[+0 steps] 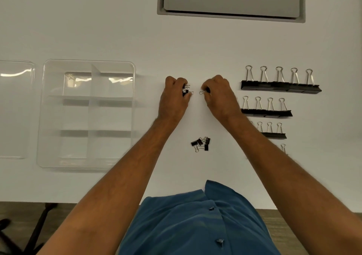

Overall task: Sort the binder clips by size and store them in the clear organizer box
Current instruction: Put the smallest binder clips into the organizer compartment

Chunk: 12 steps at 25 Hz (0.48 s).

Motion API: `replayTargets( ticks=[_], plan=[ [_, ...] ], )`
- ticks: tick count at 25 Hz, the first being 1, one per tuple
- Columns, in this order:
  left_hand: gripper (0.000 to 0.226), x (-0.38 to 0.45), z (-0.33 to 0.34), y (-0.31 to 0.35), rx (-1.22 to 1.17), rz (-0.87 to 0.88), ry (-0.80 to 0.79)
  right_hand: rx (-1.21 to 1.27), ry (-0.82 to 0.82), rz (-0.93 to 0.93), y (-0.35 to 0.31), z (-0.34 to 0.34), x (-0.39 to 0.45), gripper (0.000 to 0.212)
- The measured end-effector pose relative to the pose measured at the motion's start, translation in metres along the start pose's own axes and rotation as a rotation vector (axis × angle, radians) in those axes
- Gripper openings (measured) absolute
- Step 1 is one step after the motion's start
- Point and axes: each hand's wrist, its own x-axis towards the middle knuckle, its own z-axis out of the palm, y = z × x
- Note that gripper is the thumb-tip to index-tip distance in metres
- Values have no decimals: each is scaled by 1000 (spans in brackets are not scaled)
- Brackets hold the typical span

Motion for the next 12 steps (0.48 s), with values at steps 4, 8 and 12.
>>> replayTargets(
  ticks=[4, 8, 12],
  plan=[
    [32, -1, -2, -2, -15, -13, -1, 96, -76, 25, -2, 3, -61, 11],
    [30, -5, -1, -3, -11, -6, 1, 181, -129, 7, -3, 10, -105, 17],
    [30, -9, 1, -4, 1, 21, -9, 216, -191, 24, -6, 8, -109, 13]
  ],
)
